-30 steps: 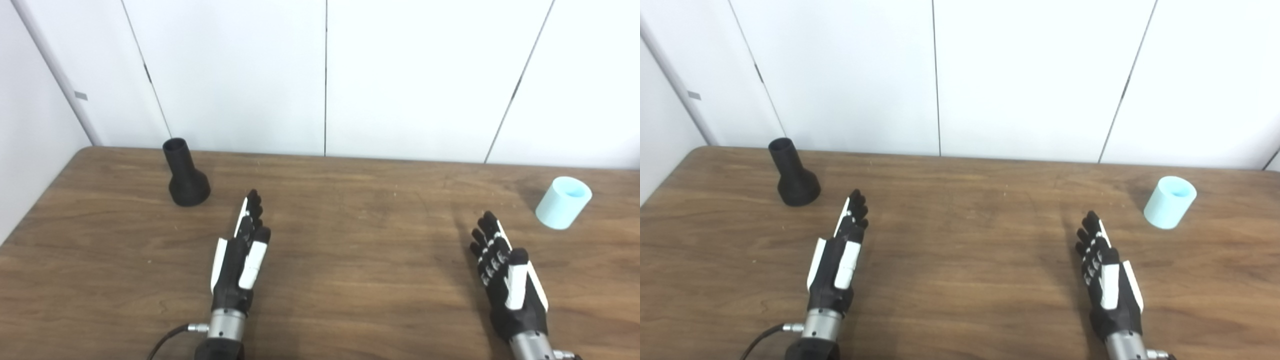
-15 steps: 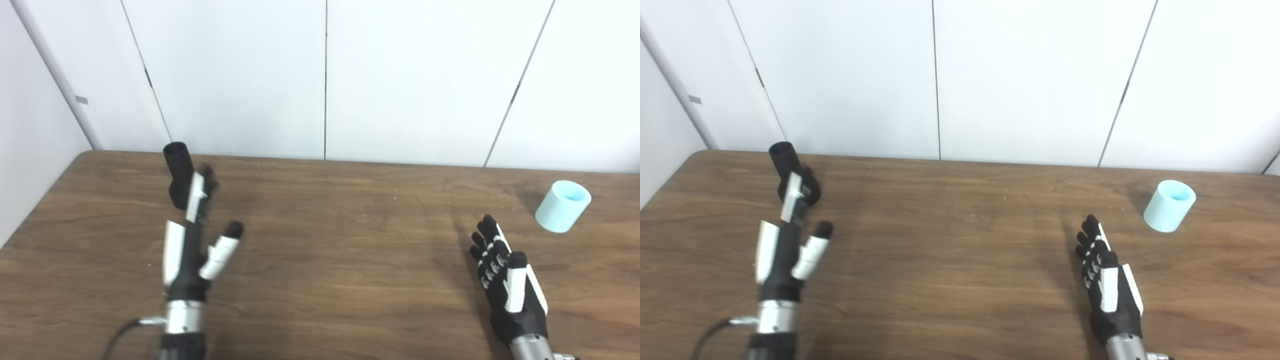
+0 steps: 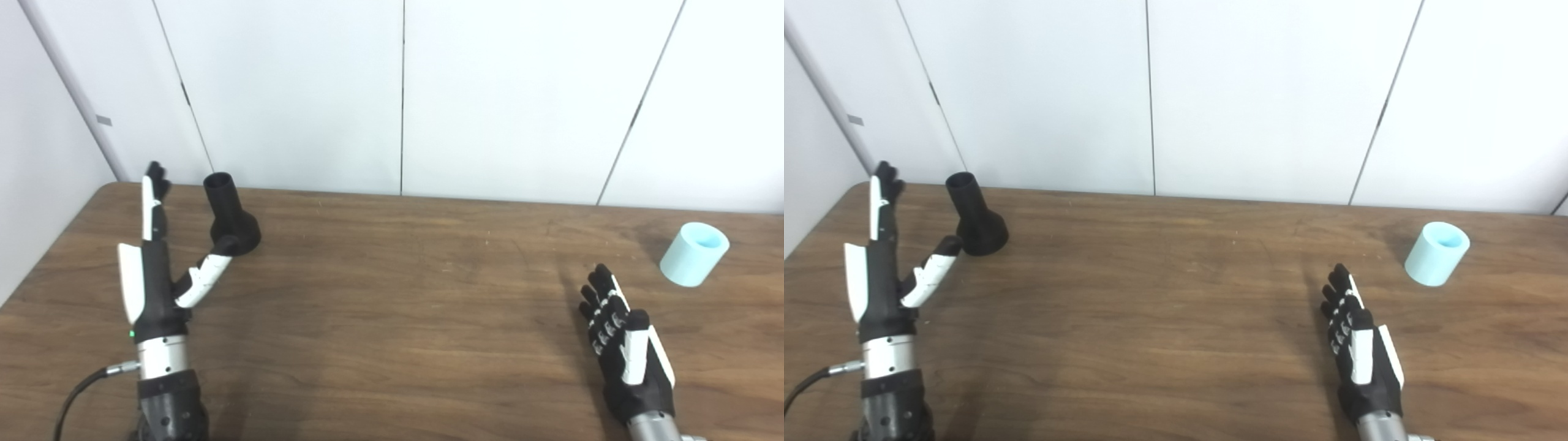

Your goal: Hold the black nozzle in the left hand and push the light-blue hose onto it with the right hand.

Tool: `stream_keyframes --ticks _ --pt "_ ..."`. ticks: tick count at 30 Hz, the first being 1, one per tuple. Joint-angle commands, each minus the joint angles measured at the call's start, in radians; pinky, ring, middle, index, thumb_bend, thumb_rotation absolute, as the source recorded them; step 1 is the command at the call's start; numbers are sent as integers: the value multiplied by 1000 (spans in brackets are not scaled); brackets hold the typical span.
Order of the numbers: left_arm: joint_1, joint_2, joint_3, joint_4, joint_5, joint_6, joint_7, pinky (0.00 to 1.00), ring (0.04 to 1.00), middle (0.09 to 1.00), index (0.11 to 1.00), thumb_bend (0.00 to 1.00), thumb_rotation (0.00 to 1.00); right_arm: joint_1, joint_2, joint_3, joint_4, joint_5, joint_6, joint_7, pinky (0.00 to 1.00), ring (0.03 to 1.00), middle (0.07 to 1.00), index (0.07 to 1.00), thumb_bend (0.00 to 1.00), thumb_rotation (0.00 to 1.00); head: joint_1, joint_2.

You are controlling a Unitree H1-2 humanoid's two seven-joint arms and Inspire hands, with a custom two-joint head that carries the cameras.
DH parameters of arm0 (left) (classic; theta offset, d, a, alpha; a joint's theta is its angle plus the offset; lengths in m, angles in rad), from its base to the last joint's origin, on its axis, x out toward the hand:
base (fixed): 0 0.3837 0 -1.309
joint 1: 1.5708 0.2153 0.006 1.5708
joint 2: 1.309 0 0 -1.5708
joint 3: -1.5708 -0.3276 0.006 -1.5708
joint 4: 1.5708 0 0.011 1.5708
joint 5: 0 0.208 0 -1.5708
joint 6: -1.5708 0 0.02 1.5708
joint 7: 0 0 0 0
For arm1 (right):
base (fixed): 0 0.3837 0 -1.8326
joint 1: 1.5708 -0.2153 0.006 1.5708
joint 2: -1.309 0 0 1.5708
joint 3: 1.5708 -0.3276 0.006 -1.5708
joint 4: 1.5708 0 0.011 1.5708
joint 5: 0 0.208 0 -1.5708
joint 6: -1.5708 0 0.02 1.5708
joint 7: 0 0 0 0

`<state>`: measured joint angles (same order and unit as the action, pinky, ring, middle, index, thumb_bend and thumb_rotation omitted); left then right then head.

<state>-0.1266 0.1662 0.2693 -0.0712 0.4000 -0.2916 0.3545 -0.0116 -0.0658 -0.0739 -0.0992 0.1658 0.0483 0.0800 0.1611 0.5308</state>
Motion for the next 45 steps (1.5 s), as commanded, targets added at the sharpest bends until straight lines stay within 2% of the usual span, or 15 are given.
stream_keyframes --ticks 1,5,9,12,16,20,21,23,27,36,39,42,45 --pt "-38 22 18 18 5 -21 37 1000 968 983 1000 809 764 0 -6 0 -8 0 -2 2 1000 1000 1000 1000 701 1000 1 5" --pt "-57 30 31 50 -24 8 37 1000 981 993 1000 799 753 0 -7 -1 -10 2 -2 3 1000 1000 1000 1000 699 1000 -2 7" --pt "-87 58 35 96 -33 75 22 1000 999 1000 1000 757 733 0 -9 -3 -10 2 -2 2 1000 1000 1000 1000 699 1000 -1 11" --pt "-119 101 27 166 -24 117 10 1000 1000 1000 1000 835 747 1 -9 -2 -13 2 1 1 1000 1000 1000 1000 699 1000 0 14" --pt "-166 179 2 321 -61 84 -28 1000 1000 1000 1000 840 733 0 -7 -1 -10 -1 -1 0 1000 1000 1000 1000 699 1000 -1 14" --pt "-198 231 -33 421 -85 47 -62 989 1000 1000 1000 772 697 0 -6 0 -14 -2 2 -2 1000 1000 1000 1000 699 1000 -4 20" --pt "-205 244 -45 445 -80 40 -65 990 1000 1000 1000 781 704 -1 -5 0 -15 -2 4 -3 1000 1000 1000 1000 699 1000 -5 21" --pt "-219 268 -70 494 -59 30 -59 998 1000 1000 1000 894 752 -1 -4 1 -18 -2 6 -4 1000 1000 1000 1000 699 1000 -7 22" --pt "-252 310 -136 556 30 49 -24 1000 999 973 996 955 811 1 0 4 -28 -5 16 -9 1000 1000 1000 1000 700 1000 -16 27" --pt "-304 357 -192 632 33 48 -57 1000 987 960 977 1000 822 5 5 3 -46 -5 31 -15 1000 1000 1000 1000 703 1000 -20 34" --pt "-321 373 -204 663 31 49 -64 1000 987 958 975 1000 859 7 8 5 -48 -6 31 -17 1000 1000 1000 1000 706 1000 -24 40" --pt "-334 374 -207 681 26 51 -57 1000 985 958 968 1000 878 8 8 6 -51 -7 33 -18 1000 1000 1000 1000 710 1000 -25 42" --pt "-345 369 -210 692 27 55 -48 1000 975 943 925 1000 880 9 7 7 -53 -6 36 -20 1000 1000 1000 1000 711 1000 -25 42"
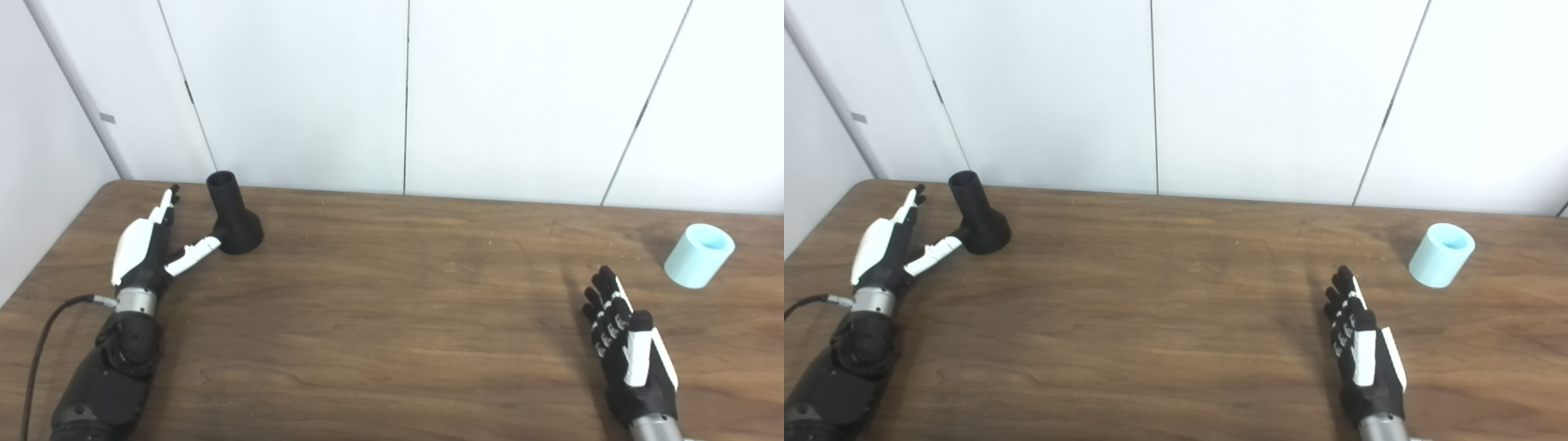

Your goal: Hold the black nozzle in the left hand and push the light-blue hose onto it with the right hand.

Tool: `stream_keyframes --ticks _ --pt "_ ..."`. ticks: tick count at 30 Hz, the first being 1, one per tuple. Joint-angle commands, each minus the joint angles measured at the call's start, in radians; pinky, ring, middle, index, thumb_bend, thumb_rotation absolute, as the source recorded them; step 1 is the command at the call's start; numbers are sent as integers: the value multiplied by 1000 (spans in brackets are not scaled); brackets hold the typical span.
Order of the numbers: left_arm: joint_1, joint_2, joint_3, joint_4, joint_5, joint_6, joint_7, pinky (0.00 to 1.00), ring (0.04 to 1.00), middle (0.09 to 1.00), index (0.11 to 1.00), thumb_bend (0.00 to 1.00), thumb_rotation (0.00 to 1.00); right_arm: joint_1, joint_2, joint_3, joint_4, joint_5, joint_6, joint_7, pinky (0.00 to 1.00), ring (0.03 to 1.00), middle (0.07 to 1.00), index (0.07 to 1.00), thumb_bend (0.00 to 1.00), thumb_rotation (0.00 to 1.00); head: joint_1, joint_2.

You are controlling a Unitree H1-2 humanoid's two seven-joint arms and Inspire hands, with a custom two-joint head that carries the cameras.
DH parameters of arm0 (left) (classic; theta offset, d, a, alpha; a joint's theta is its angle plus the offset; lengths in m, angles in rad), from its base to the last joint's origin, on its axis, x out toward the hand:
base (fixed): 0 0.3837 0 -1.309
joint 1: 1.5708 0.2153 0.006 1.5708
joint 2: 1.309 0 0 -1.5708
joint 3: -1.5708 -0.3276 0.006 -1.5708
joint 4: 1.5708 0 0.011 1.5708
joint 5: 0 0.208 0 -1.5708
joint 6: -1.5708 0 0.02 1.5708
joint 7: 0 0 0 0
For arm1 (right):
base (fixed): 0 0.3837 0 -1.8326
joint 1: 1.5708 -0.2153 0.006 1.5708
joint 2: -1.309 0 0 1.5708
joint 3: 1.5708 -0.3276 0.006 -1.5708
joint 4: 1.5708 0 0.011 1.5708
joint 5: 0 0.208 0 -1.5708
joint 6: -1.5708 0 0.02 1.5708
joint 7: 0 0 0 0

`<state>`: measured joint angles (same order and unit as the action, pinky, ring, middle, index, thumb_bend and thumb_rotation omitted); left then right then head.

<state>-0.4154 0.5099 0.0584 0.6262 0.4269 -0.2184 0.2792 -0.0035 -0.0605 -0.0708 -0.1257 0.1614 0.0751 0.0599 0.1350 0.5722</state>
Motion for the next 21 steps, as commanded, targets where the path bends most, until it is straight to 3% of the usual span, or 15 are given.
stream_keyframes --ticks 1,8,21 --pt "-61 24 0 0 1 -16 30 1000 963 927 895 995 876 1 2 4 -28 -2 11 0 1000 1000 1000 1000 711 1000 1 1" --pt "-97 18 -9 45 -14 -23 38 997 902 833 801 959 772 3 4 7 -35 -2 19 -2 1000 1000 1000 1000 705 1000 -5 5" --pt "-129 7 -64 55 -33 -21 -13 1000 896 828 755 920 734 2 7 9 -42 -7 30 -7 1000 1000 1000 1000 707 1000 -14 15"
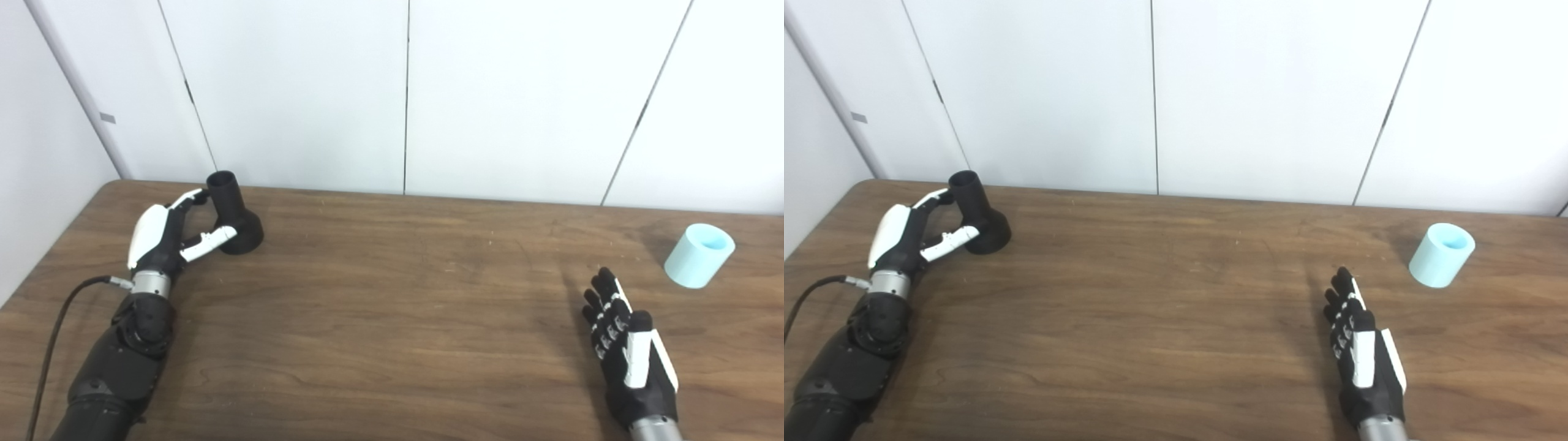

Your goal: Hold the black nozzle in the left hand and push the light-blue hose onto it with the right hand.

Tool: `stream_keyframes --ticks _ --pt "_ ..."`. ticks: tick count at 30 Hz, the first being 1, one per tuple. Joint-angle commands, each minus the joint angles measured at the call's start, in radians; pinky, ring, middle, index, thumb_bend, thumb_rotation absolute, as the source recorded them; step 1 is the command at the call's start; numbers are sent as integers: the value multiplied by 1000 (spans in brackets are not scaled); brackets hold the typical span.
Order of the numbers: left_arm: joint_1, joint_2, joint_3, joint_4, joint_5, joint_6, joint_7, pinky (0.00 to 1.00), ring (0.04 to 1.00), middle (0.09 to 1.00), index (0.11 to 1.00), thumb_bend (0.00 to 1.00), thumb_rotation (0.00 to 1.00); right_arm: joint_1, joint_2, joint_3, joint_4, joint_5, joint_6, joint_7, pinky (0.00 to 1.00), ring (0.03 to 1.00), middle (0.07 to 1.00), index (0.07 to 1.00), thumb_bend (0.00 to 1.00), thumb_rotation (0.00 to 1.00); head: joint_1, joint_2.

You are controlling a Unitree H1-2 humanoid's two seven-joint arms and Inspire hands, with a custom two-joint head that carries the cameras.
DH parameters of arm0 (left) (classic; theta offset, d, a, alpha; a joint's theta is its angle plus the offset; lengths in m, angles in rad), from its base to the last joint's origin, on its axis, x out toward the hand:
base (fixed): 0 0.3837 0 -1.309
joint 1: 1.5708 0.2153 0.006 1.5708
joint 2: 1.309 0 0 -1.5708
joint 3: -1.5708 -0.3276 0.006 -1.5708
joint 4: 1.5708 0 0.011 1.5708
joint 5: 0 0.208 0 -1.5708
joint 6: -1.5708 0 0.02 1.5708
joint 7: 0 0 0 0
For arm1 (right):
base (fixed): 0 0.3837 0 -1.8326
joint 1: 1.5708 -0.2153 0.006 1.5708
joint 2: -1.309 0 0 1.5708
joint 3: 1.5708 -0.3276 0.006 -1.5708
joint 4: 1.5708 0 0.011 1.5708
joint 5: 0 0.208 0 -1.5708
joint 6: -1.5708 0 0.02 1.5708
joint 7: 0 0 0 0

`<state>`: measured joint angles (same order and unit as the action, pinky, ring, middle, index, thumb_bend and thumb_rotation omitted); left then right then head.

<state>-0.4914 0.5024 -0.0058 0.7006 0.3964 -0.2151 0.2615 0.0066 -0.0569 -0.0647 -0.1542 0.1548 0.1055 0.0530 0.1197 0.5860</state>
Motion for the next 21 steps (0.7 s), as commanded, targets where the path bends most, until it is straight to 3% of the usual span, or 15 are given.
stream_keyframes --ticks 1,12,15,21 --pt "-53 14 -4 -19 -4 -28 0 1000 895 827 751 920 729 -8 4 3 -13 -1 0 0 1000 1000 1000 1000 707 1000 1 1" --pt "-50 17 -86 -44 48 -25 -50 993 884 822 740 896 695 -3 4 5 -39 -5 23 -6 1000 1000 1000 1000 707 1000 -6 18" --pt "-46 32 -115 -33 82 -39 -44 945 870 818 738 893 685 -3 4 5 -42 -6 29 -8 1000 1000 1000 1000 705 1000 -7 19" --pt "-22 27 -109 -37 81 -30 -32 946 866 816 736 893 675 -5 4 4 -48 -4 40 -10 1000 1000 1000 1000 710 1000 -7 25"
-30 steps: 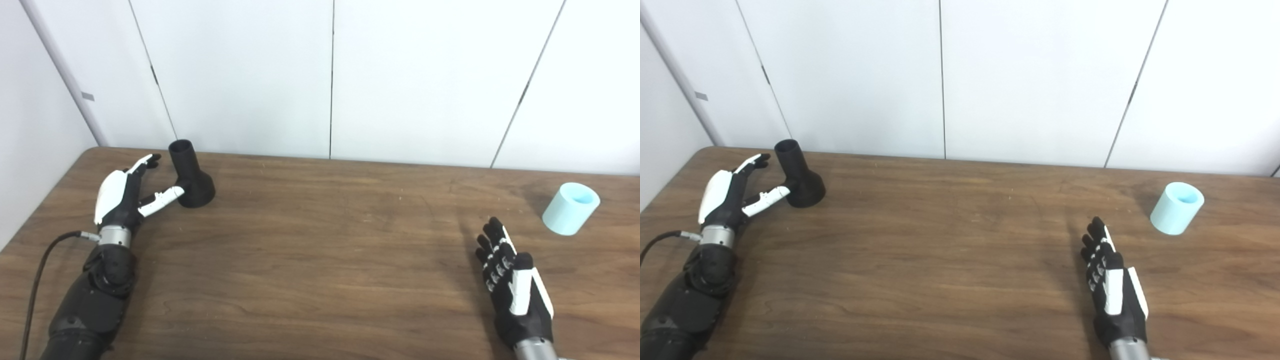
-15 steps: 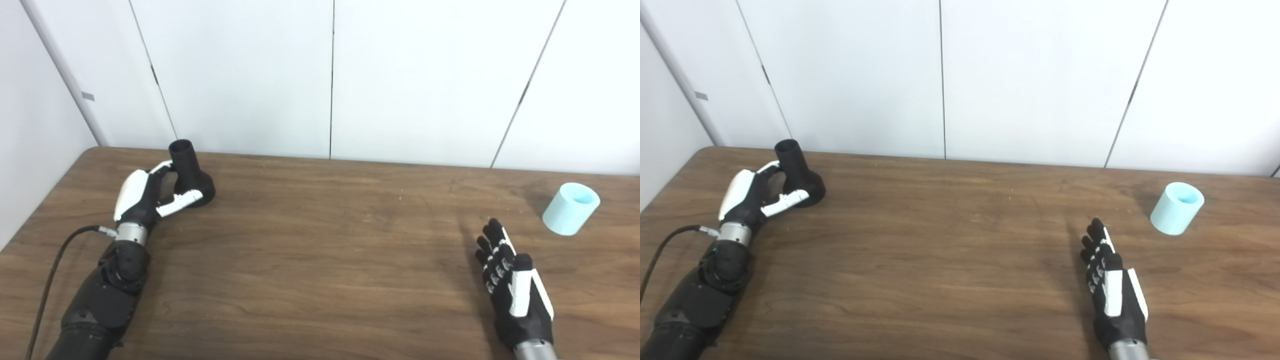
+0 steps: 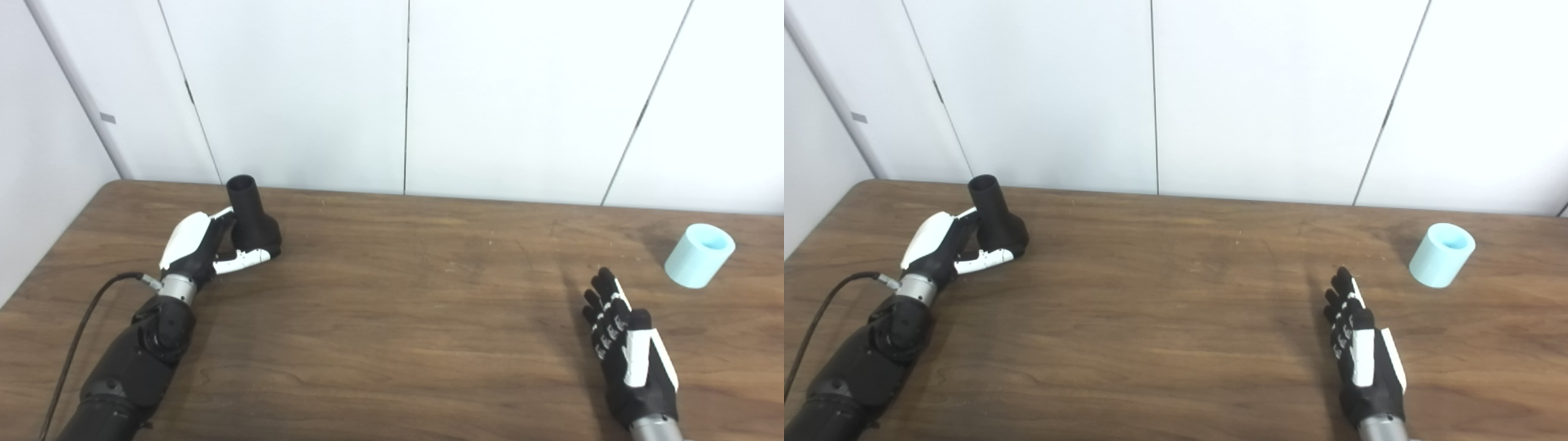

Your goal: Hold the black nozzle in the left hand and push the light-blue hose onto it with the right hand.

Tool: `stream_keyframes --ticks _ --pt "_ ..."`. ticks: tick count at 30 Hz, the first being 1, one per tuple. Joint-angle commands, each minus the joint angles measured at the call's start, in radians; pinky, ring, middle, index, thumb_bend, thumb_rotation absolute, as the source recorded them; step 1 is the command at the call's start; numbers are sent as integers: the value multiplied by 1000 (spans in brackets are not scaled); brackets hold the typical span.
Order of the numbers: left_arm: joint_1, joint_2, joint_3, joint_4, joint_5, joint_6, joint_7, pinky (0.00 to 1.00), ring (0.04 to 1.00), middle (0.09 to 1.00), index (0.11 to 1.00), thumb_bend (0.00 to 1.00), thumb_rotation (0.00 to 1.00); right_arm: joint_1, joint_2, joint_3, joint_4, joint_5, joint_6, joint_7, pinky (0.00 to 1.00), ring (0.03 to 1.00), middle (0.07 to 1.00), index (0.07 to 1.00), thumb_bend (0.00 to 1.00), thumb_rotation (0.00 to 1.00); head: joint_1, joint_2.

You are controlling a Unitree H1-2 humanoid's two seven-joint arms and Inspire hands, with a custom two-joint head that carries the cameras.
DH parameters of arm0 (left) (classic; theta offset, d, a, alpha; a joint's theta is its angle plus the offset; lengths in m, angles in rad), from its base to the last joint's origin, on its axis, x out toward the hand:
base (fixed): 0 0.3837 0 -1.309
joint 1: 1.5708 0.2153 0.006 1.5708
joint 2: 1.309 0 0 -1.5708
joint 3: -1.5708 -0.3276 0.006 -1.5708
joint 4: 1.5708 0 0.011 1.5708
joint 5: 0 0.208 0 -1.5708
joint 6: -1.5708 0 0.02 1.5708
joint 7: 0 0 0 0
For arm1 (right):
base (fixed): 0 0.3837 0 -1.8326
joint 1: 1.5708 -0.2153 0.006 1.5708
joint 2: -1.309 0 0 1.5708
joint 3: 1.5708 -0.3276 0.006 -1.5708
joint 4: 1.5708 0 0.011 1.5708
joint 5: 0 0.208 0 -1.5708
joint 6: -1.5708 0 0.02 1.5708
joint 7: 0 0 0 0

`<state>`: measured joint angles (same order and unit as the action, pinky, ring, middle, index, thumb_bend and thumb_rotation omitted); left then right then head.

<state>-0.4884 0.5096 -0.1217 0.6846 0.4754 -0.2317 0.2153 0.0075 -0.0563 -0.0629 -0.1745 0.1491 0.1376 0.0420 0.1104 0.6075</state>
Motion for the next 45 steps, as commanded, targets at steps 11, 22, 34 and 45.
stream_keyframes --ticks 11,22,34,45 --pt "-13 19 19 -19 -1 -20 26 956 866 818 727 865 646 -4 -2 2 -39 4 28 5 1000 1000 1000 1000 709 1000 4 9" --pt "-14 9 21 -19 -9 -22 19 971 869 816 711 861 647 -5 -4 1 -39 2 34 5 1000 1000 1000 1000 708 1000 0 13" --pt "-39 -30 23 32 -37 -45 26 643 460 436 438 625 380 -5 -4 3 -48 -2 43 4 1000 1000 1000 1000 712 1000 -3 18" --pt "-38 -31 -5 52 -40 -67 11 566 391 376 367 603 689 -6 0 5 -58 -7 54 0 1000 1000 1000 1000 714 1000 -7 30"
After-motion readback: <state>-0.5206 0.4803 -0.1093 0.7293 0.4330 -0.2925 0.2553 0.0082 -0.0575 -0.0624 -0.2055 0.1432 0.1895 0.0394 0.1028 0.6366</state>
